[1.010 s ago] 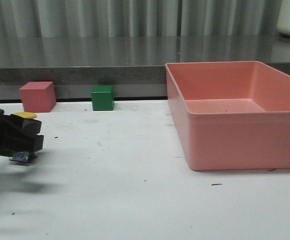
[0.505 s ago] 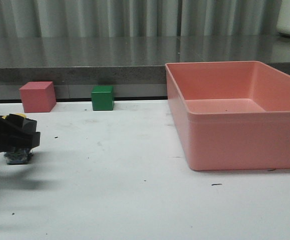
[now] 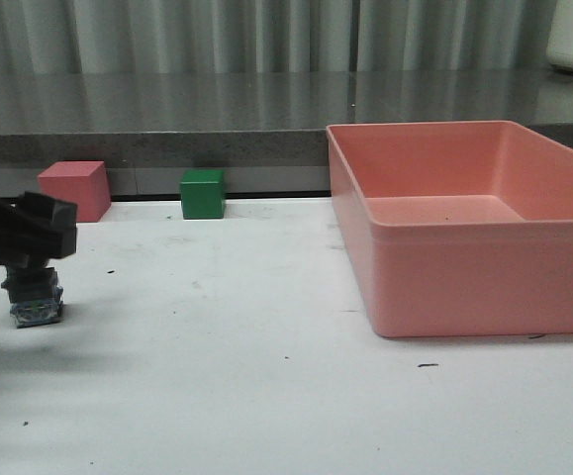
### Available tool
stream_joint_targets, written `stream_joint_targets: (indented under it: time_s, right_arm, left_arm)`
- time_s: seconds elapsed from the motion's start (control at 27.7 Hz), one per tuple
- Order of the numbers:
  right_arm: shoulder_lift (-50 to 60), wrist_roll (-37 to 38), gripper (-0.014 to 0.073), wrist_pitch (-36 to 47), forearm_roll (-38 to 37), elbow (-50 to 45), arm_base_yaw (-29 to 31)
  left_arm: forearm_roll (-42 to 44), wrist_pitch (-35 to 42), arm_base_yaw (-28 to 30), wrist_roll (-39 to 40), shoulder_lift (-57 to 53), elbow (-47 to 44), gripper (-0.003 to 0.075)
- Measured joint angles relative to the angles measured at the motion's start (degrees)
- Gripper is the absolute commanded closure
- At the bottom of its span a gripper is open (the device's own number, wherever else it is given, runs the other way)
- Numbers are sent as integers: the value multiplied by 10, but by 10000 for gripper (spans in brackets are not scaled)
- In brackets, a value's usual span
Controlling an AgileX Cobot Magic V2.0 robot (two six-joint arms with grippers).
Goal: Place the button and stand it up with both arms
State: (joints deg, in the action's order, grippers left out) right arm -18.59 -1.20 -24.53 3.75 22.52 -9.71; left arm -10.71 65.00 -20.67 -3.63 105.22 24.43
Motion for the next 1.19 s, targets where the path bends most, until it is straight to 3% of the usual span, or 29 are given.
stream_joint_targets:
  time_s: [0.18, 0.4, 0.5, 0.72, 1.05, 1.19]
  right_arm:
    - [0, 0, 662, 0, 0, 0, 0]
    - [0, 0, 662, 0, 0, 0, 0]
    - [0, 0, 662, 0, 0, 0, 0]
    - [0, 0, 662, 0, 0, 0, 0]
    - [0, 0, 662, 0, 0, 0, 0]
    - [0, 0, 662, 0, 0, 0, 0]
  left_arm:
    - [-1, -18, 0, -19, -90, 4, 211]
    - [-4, -218, 0, -21, -232, 38, 253]
    - [-5, -281, 0, -21, -293, 40, 377]
    - [-5, -432, 0, -21, -457, 40, 732]
    - [-3, -720, 1, -21, -691, 40, 740]
    - [0, -812, 1, -21, -784, 40, 740]
